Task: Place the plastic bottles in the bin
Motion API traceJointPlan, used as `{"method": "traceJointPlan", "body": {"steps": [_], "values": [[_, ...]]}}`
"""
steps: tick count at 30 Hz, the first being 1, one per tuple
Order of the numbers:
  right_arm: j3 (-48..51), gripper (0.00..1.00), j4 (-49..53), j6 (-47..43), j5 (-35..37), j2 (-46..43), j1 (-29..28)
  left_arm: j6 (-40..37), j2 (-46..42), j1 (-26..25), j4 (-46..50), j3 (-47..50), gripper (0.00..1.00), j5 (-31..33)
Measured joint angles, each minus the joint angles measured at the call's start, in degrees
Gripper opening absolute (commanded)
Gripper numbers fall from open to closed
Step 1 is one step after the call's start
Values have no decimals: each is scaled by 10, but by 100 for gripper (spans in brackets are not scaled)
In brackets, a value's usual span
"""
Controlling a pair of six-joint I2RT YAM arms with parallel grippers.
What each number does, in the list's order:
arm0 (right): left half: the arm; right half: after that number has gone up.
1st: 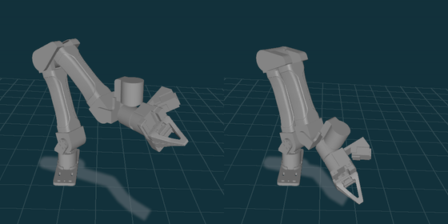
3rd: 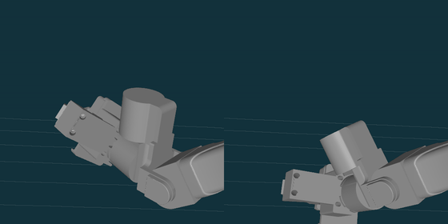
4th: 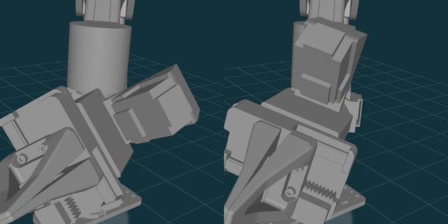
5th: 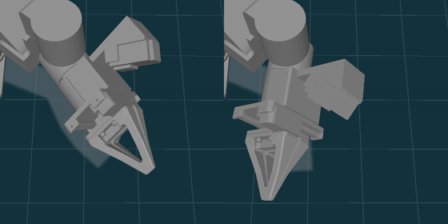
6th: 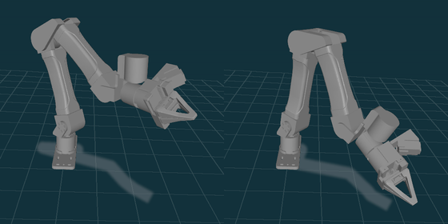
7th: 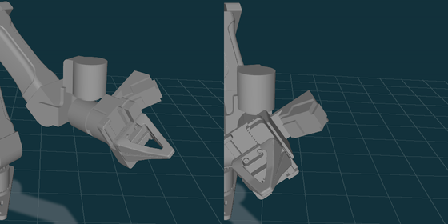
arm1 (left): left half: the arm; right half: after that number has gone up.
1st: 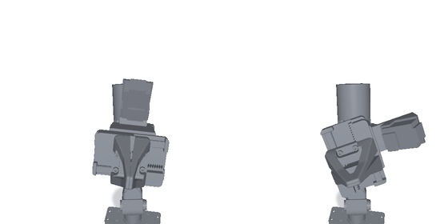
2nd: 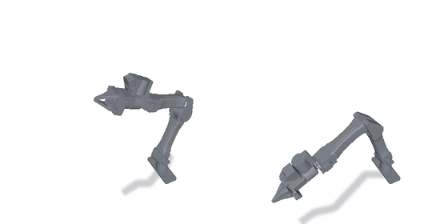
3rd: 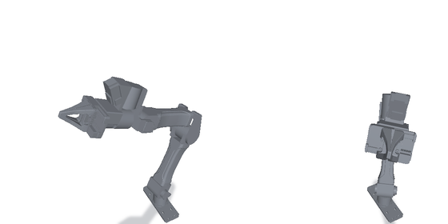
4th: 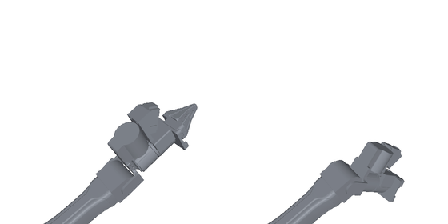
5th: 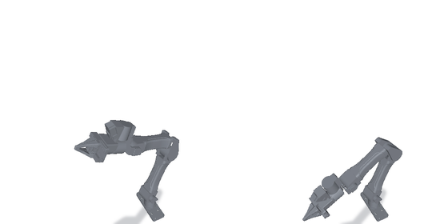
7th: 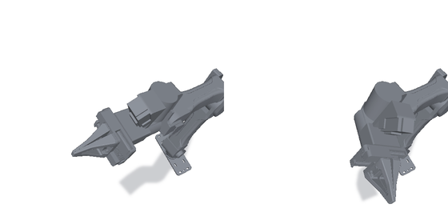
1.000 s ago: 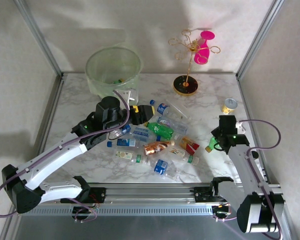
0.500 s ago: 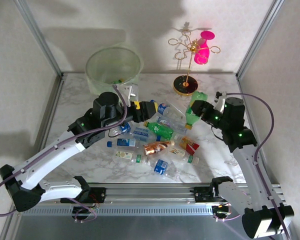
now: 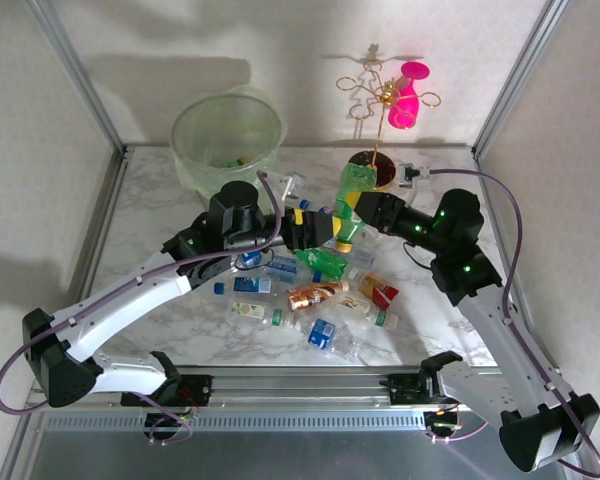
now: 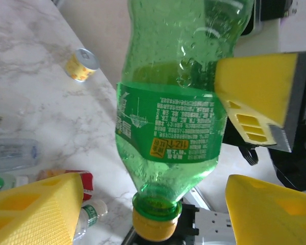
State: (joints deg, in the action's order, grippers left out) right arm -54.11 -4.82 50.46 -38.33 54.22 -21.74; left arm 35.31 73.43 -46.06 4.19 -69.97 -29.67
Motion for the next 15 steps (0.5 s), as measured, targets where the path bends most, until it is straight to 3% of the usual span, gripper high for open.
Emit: {"method": "traceJointPlan", "body": {"steps": [10,15], "values": [[0,52,-97,67,-23,7,-30,9,2,-3,-75,7,69,-65],[7,52,-140,93,-23,8,-43,25,2,-3,-109,16,60,-84]]}}
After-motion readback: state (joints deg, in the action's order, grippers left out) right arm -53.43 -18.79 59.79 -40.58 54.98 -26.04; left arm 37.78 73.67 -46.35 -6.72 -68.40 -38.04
